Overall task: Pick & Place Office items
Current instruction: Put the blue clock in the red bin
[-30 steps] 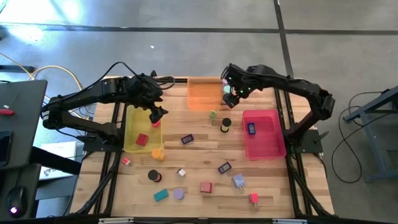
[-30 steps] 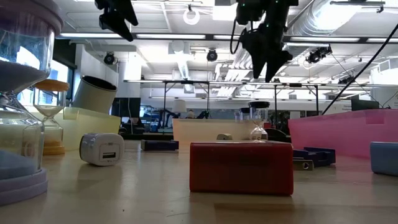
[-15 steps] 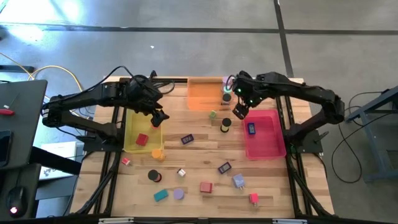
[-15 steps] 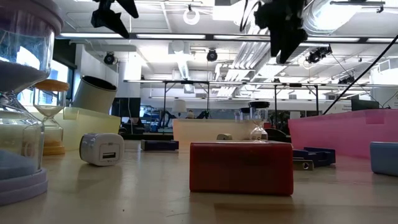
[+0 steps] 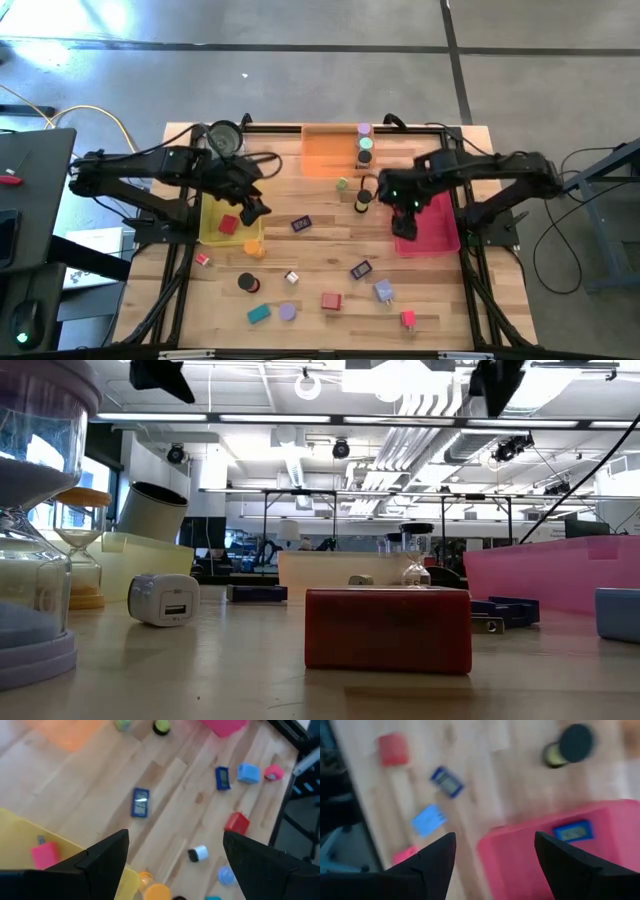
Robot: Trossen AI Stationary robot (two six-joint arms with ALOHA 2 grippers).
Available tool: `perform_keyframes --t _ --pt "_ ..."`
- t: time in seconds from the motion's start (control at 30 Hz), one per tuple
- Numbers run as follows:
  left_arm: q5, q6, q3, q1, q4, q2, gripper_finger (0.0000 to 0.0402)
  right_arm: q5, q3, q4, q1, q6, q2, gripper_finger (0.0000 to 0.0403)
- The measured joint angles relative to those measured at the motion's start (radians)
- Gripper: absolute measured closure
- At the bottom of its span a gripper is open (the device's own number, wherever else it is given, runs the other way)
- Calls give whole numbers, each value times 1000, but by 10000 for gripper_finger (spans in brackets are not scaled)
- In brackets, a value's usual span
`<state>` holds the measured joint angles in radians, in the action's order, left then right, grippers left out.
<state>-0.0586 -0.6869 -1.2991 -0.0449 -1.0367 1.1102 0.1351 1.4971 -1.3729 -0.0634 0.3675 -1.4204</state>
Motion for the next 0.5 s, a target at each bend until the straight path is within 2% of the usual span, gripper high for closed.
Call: perform_keyframes --t 0.17,0.27,0.4,0.5 --pt "-4 -25 0 -72 0 14 85 28 0 68 -121 107 0 144" --pt "-4 -25 0 -106 -1 26 85 -1 0 171 -200 189 0 144" --pt "37 -40 0 -150 -7 35 85 -111 0 302 -288 213 -8 144" --pt "102 -70 0 -200 -17 38 85 -225 0 376 -342 129 -20 144"
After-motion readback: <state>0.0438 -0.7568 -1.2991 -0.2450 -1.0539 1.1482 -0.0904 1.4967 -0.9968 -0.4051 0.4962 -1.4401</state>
